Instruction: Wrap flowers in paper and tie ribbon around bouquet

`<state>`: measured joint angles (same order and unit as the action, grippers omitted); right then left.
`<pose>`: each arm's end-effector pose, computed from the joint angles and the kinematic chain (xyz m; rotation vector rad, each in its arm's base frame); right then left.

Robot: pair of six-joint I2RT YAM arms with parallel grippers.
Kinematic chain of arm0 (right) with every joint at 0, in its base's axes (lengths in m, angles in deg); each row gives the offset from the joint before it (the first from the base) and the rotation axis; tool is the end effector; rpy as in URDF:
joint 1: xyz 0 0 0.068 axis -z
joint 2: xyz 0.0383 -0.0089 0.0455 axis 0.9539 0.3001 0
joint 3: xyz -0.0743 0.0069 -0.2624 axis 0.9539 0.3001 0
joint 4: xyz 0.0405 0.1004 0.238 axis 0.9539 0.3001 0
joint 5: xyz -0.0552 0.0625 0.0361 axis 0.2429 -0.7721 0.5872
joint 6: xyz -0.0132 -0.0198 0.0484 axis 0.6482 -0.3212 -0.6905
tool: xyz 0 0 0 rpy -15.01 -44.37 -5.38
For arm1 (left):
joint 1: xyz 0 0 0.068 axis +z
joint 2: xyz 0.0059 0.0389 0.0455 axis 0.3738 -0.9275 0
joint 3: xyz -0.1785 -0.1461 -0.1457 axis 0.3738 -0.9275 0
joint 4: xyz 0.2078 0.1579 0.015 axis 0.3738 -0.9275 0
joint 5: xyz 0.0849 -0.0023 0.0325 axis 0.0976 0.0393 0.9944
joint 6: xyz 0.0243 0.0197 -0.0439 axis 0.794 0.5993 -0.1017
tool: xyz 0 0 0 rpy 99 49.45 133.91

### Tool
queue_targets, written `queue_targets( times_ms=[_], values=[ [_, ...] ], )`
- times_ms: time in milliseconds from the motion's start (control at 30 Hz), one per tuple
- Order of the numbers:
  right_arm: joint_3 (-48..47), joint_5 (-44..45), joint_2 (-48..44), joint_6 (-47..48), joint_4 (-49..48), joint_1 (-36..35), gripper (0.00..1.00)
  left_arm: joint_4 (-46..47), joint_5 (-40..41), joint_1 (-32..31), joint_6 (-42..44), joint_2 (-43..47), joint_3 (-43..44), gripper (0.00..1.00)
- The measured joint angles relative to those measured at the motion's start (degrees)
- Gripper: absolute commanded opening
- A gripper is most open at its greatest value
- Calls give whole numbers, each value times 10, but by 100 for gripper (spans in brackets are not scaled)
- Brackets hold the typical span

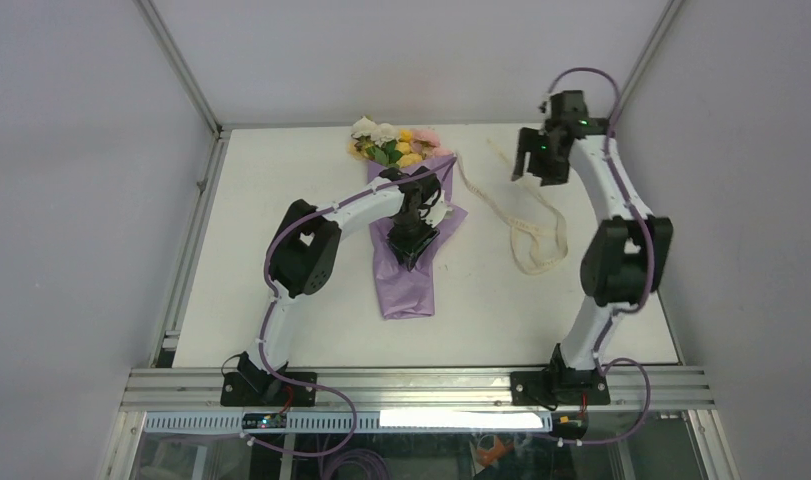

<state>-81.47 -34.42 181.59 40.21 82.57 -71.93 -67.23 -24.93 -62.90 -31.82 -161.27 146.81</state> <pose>0.3652 -0.0020 0.3239 0.2251 2.5544 0.1311 0.3235 -0.2888 0.1649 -1.2664 -2.8473 0.2764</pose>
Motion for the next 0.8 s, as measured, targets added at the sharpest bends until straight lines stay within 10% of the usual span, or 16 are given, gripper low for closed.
queue_targets(
  times_ms=[267,500,567,800],
  values=[
    [-215,-86,333,87,38,-115,66,0,0,0,0,0,-1,38],
    [-242,-96,378,70,51,-108,0,1,0,0,0,1,-3,38],
    [-212,-114,375,57,42,-108,1,1,0,0,0,1,-3,38],
    [-38,-130,263,16,14,-127,69,1,0,0,0,1,-4,39]
  ],
)
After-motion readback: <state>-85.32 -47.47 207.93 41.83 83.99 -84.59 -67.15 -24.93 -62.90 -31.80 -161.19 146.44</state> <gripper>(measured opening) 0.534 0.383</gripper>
